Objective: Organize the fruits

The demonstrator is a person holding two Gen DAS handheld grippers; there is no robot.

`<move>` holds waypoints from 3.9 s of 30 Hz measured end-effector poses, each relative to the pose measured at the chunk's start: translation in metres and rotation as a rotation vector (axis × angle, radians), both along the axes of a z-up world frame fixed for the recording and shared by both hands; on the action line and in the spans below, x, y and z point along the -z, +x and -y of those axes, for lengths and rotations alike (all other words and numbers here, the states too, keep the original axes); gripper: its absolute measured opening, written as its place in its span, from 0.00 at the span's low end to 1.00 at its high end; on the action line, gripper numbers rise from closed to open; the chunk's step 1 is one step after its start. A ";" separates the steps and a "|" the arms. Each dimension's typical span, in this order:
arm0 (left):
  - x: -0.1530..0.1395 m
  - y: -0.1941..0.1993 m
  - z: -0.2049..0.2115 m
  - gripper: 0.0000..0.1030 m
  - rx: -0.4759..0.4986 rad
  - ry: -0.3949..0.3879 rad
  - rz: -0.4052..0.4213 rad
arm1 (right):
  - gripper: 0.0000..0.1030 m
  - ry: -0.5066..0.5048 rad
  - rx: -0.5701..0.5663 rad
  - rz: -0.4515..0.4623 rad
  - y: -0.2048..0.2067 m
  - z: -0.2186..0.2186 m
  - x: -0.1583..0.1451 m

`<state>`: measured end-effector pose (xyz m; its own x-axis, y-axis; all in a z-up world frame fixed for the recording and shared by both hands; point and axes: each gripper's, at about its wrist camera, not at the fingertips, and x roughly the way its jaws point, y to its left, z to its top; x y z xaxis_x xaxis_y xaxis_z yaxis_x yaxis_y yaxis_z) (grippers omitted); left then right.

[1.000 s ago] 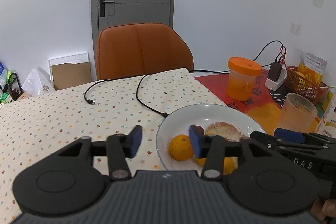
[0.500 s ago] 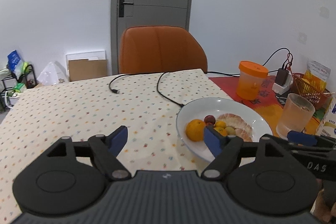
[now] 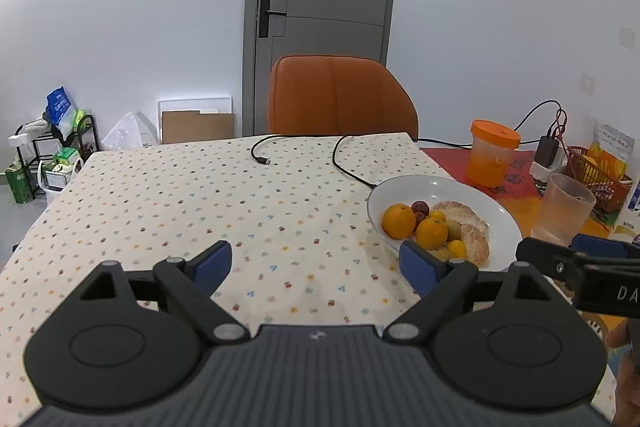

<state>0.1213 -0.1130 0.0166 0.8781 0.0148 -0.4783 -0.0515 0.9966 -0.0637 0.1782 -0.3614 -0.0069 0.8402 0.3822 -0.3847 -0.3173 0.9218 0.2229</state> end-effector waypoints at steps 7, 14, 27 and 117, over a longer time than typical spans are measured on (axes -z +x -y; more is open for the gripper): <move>-0.004 -0.026 -0.014 0.87 -0.004 -0.009 0.002 | 1.00 -0.006 0.008 0.005 -0.021 -0.008 -0.008; -0.011 -0.050 -0.029 0.87 -0.006 -0.014 0.029 | 1.00 0.002 0.009 -0.022 -0.032 -0.016 -0.012; -0.022 -0.088 -0.054 0.87 -0.007 -0.021 0.035 | 1.00 -0.056 -0.030 -0.019 -0.062 -0.035 -0.029; -0.002 -0.129 -0.076 1.00 -0.072 -0.014 -0.037 | 1.00 -0.092 -0.130 -0.063 -0.097 -0.048 -0.025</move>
<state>-0.0076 -0.0371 0.0188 0.8569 0.0702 -0.5107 -0.1253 0.9893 -0.0743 0.0809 -0.3133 0.0185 0.7589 0.4467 -0.4739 -0.4232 0.8914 0.1625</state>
